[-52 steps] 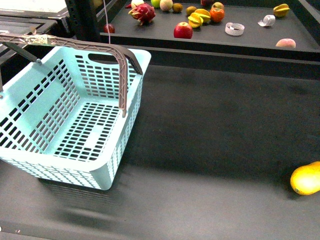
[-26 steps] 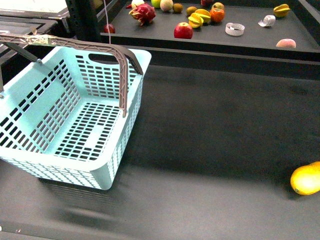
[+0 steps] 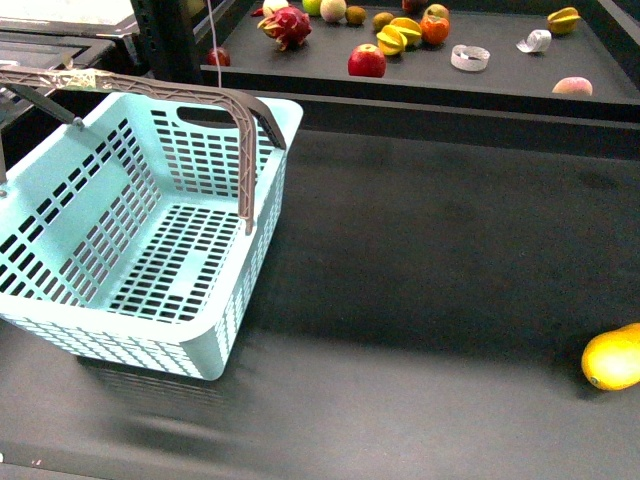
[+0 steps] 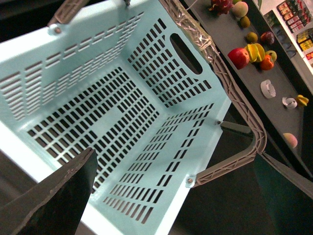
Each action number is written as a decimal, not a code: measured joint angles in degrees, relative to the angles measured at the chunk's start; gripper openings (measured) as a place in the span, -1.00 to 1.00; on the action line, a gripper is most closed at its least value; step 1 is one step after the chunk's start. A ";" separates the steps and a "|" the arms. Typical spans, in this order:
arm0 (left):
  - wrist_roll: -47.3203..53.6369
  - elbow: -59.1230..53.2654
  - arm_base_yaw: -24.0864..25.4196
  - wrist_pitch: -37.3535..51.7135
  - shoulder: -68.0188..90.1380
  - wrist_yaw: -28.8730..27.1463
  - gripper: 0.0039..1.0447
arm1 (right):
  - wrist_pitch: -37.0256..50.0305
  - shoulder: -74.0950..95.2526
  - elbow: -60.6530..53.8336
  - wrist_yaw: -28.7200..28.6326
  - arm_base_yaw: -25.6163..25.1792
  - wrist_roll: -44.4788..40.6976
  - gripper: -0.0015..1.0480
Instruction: Pick mango with right arm and hold basket with left
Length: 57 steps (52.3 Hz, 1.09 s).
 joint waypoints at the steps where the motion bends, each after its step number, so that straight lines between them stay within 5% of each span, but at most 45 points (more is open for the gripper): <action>1: -0.55 0.87 -0.09 0.31 1.25 0.52 0.89 | 0.00 0.00 0.00 -0.02 0.00 0.00 0.85; 25: -12.33 25.20 -0.46 0.74 26.62 5.03 0.89 | 0.00 0.00 0.00 -0.02 0.00 0.00 0.85; 57: -13.46 44.74 5.38 -2.75 42.93 6.10 0.89 | 0.00 0.00 0.00 -0.02 0.00 0.00 0.85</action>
